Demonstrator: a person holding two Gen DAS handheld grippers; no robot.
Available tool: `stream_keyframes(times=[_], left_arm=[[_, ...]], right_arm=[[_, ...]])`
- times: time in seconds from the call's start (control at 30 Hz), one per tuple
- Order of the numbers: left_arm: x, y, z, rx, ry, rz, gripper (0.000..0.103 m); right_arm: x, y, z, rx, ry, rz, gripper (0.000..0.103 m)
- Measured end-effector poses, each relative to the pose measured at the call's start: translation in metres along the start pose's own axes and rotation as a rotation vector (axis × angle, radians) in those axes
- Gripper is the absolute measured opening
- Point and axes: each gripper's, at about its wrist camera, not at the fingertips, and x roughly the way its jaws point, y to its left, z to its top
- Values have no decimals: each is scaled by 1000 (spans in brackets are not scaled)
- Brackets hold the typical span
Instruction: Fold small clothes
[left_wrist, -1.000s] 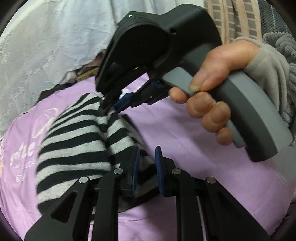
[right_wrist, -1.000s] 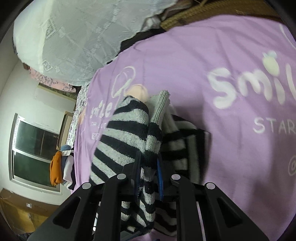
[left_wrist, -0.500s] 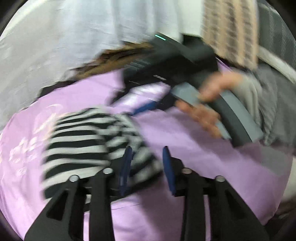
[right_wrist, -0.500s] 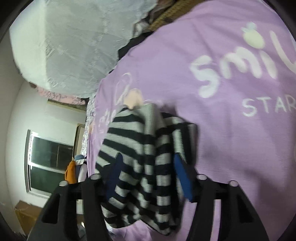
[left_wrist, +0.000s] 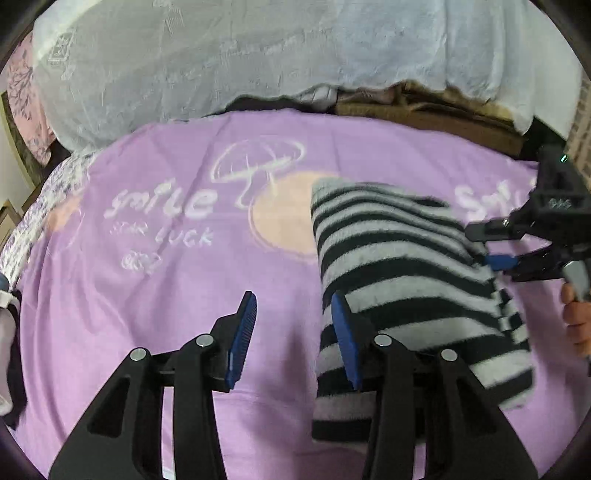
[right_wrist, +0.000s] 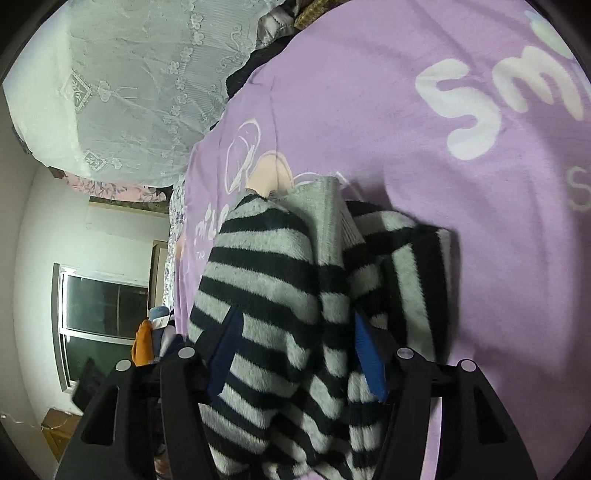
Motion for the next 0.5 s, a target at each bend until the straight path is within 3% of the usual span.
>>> stream_keyframes(times=[0.07,0.2,0.33,0.43,0.5], left_arm=[[-6,-4,-7,0,-10,8,39],[-10,-15,-7,-1,3,-38,35],[-8,-46,-11,78,8,-64,35],[2,-78,-18,207,8,11,36],[7,-91,-22,278,-22,59,37]], right_arm=[[-5,4,-2,-29,-35,-33,15],[-35,7,-5,-61,-105,-23,14],[-54,-10,-6,-37,-133,-84,14],[-43,-43,-11,26,-113,-150,15],[-37,-61,-15,66,-125,-140,27]])
